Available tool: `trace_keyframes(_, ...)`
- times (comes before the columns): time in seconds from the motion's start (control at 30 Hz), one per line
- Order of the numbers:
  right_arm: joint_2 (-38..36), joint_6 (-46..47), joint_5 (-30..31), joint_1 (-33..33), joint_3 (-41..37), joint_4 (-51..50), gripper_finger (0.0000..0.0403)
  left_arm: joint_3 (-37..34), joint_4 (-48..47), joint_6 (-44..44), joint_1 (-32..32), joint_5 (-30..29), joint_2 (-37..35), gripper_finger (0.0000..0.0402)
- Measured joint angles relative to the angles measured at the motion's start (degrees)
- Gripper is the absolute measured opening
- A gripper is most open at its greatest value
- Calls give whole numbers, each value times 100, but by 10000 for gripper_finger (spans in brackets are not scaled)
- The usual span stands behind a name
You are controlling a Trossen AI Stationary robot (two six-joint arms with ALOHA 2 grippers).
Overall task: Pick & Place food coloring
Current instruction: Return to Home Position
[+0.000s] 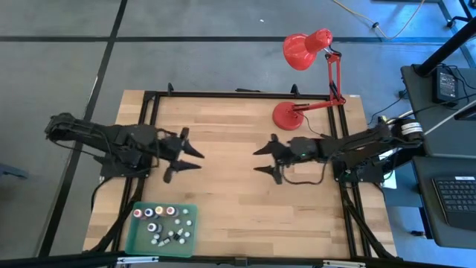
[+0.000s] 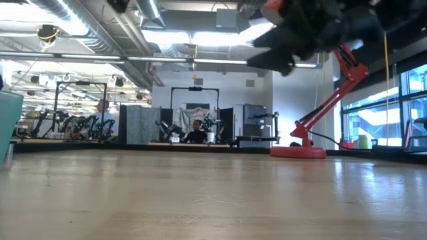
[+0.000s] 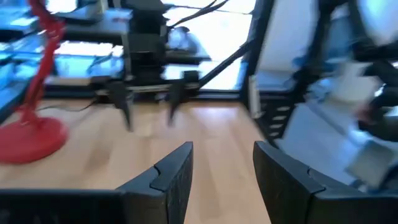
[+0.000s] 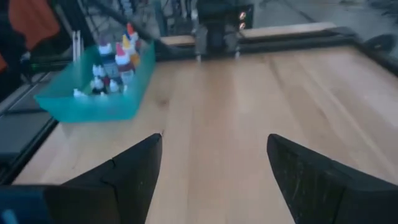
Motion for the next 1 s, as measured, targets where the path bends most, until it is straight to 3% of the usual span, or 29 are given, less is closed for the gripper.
trace_keyframes(0.1,-512,166,222,-2,-528,312,293,-613,236,-40,176,327,-599,162)
trace_keyframes(0.47,-1997,170,414,-71,-1620,596,293,-2441,1150,-170,249,213,-2411,163)
trace_keyframes(1.0,-3294,210,847,-76,-2527,700,293,-3684,1399,-143,249,228,-4122,163)
